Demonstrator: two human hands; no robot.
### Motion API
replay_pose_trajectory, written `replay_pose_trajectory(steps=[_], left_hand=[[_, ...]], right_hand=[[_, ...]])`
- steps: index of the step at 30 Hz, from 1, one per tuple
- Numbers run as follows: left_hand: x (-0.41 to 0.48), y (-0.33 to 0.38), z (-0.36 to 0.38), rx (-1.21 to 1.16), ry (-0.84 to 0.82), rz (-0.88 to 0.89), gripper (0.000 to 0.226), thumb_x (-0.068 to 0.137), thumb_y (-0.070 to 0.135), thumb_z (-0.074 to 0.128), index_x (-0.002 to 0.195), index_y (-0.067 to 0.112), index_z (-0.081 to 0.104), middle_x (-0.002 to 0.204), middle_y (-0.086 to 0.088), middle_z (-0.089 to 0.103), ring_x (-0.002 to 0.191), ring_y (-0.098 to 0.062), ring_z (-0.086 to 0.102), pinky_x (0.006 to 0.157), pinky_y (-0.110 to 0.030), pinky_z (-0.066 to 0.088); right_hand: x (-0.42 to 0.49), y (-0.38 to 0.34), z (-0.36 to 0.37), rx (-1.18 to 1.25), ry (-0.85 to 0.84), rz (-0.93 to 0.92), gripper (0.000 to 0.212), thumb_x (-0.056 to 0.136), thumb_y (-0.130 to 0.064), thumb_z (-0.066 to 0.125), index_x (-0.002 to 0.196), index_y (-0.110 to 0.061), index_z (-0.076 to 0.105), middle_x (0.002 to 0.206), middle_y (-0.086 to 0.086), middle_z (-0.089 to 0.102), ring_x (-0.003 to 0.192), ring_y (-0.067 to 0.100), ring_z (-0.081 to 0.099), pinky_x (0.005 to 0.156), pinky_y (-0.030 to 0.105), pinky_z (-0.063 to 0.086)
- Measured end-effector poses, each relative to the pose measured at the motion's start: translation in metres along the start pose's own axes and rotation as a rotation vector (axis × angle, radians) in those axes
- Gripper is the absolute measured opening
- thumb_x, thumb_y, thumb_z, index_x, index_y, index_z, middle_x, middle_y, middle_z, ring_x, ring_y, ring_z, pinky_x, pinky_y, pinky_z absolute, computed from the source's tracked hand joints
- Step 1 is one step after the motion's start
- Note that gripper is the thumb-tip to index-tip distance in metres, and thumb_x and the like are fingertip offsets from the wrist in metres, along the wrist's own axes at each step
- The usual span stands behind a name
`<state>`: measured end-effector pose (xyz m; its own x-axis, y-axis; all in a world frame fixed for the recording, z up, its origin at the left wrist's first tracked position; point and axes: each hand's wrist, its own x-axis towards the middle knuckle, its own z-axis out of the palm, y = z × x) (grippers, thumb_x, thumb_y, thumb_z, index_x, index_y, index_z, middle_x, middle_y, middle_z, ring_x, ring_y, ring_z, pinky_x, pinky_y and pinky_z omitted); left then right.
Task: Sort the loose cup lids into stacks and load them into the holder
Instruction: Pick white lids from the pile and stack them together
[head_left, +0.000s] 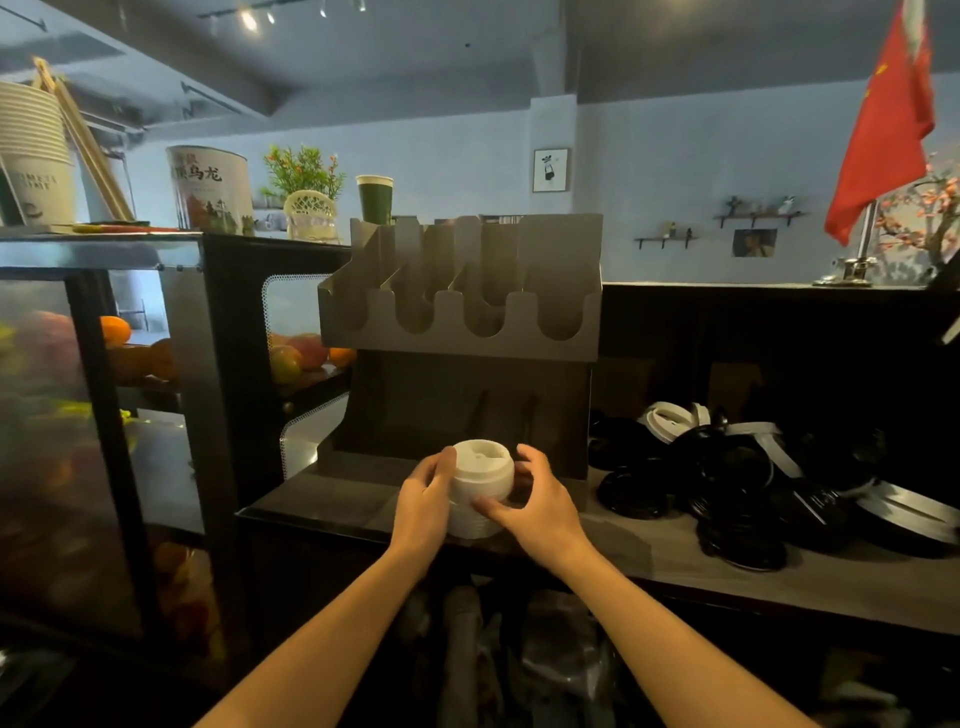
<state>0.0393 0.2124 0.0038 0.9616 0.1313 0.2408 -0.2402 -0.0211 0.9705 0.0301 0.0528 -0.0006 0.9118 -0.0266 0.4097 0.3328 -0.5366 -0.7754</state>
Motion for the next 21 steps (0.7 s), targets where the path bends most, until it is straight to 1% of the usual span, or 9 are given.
replay_pose_trajectory(steps=[1,3,5,8,11,14,17,19,21], left_hand=[[0.001,-0.001,0.0,-0.013,0.008,-0.017,0.035,0.103,0.051,0.046,0.12,0.025,0.063,0.11,0.004,0.067,0.1,-0.011,0.062,0.076,-0.027,0.049],[0.003,-0.001,0.001,-0.041,0.032,-0.058,0.03,0.103,0.049,0.047,0.115,0.026,0.064,0.105,0.005,0.067,0.096,-0.011,0.062,0.07,-0.026,0.048],[0.006,-0.002,0.001,-0.06,0.054,-0.091,0.027,0.104,0.044,0.049,0.116,0.025,0.064,0.106,0.004,0.066,0.096,-0.012,0.061,0.069,-0.026,0.047],[0.009,-0.002,0.001,-0.084,0.063,-0.122,0.023,0.104,0.039,0.051,0.12,0.027,0.062,0.11,0.002,0.063,0.098,-0.014,0.059,0.068,-0.028,0.046],[0.012,-0.002,-0.001,-0.104,0.062,-0.161,0.017,0.103,0.036,0.054,0.116,0.029,0.062,0.115,-0.001,0.062,0.103,-0.019,0.059,0.071,-0.031,0.048],[0.015,-0.001,-0.002,-0.088,0.071,-0.17,0.017,0.101,0.034,0.055,0.115,0.026,0.063,0.117,-0.003,0.062,0.104,-0.02,0.058,0.07,-0.03,0.048],[0.013,0.002,-0.001,-0.073,0.083,-0.175,0.019,0.101,0.033,0.056,0.118,0.026,0.062,0.116,-0.002,0.061,0.101,-0.018,0.057,0.066,-0.029,0.045],[0.012,0.0,0.0,-0.063,0.085,-0.152,0.022,0.102,0.034,0.054,0.122,0.026,0.061,0.117,-0.001,0.059,0.099,-0.016,0.056,0.067,-0.028,0.045],[0.012,-0.002,0.0,-0.057,0.093,-0.127,0.022,0.103,0.033,0.051,0.123,0.027,0.06,0.116,-0.001,0.059,0.098,-0.015,0.056,0.068,-0.029,0.046]], right_hand=[[0.0,0.001,0.0,-0.003,-0.022,0.0,0.098,0.074,-0.057,0.08,0.152,-0.03,0.028,0.14,-0.012,0.048,0.128,0.01,0.046,0.105,0.035,0.044],[0.002,0.001,0.002,-0.062,-0.053,-0.037,0.092,0.076,-0.059,0.076,0.151,-0.03,0.031,0.142,-0.011,0.046,0.13,0.01,0.044,0.106,0.033,0.043],[0.004,0.001,0.004,-0.099,-0.07,-0.064,0.085,0.078,-0.06,0.074,0.148,-0.029,0.037,0.14,-0.009,0.048,0.128,0.01,0.046,0.103,0.029,0.043],[0.004,0.003,0.005,-0.105,-0.071,-0.071,0.08,0.079,-0.058,0.074,0.146,-0.029,0.039,0.137,-0.01,0.049,0.122,0.007,0.046,0.097,0.024,0.041],[0.005,0.005,0.005,-0.147,-0.065,-0.083,0.08,0.079,-0.059,0.074,0.145,-0.029,0.039,0.139,-0.01,0.05,0.125,0.01,0.048,0.101,0.031,0.045],[0.005,0.004,0.004,-0.149,-0.078,-0.064,0.082,0.08,-0.057,0.074,0.148,-0.03,0.037,0.145,-0.008,0.049,0.131,0.014,0.046,0.107,0.039,0.044],[0.002,0.005,0.003,-0.164,-0.128,-0.055,0.085,0.085,-0.058,0.067,0.154,-0.03,0.027,0.152,-0.006,0.043,0.136,0.016,0.043,0.11,0.038,0.041],[-0.001,0.006,0.004,-0.189,-0.149,-0.064,0.084,0.088,-0.061,0.061,0.155,-0.029,0.021,0.154,-0.004,0.042,0.137,0.018,0.043,0.109,0.037,0.041],[-0.004,0.005,0.006,-0.237,-0.148,-0.085,0.082,0.091,-0.061,0.057,0.156,-0.029,0.019,0.154,-0.003,0.041,0.136,0.019,0.044,0.108,0.037,0.042]])
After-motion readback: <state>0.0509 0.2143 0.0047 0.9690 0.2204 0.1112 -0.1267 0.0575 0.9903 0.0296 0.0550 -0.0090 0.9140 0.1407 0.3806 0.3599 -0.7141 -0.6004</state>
